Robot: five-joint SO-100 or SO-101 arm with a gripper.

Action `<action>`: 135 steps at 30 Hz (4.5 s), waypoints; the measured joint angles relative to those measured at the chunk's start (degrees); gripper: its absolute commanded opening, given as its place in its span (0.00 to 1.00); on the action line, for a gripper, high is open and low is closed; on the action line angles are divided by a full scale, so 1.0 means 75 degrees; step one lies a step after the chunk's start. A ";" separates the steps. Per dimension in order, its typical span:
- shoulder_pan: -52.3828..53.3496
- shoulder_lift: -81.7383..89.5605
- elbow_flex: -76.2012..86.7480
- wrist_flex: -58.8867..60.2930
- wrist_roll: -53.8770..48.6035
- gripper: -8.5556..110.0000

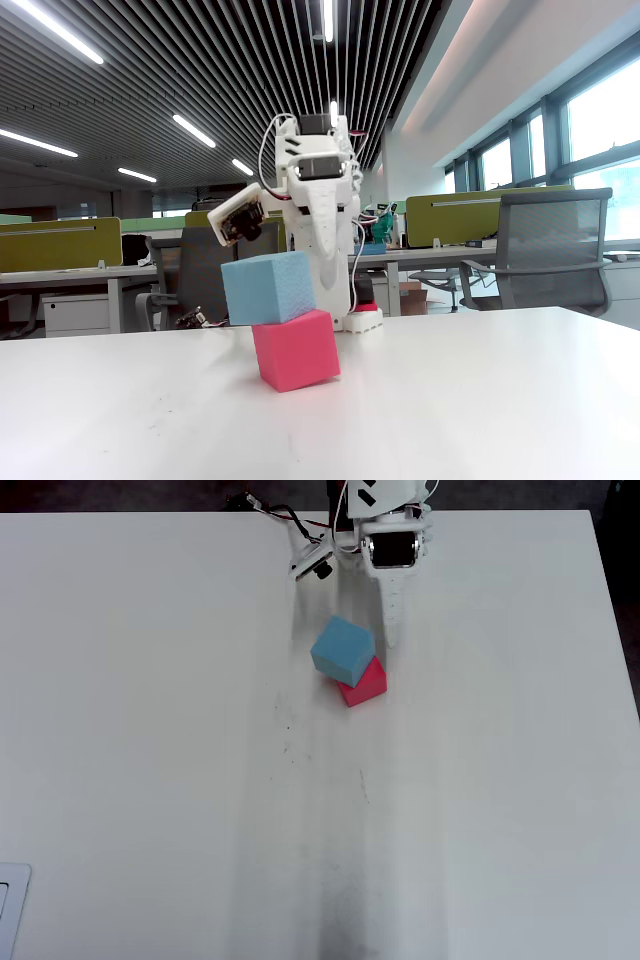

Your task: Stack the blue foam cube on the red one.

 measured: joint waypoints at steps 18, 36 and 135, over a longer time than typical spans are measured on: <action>-0.0070 -0.0059 0.0152 -0.0551 0.0000 0.25; -0.0070 -0.0059 0.0152 -0.0551 0.0000 0.25; -0.0070 -0.0059 0.0152 -0.0551 0.0000 0.25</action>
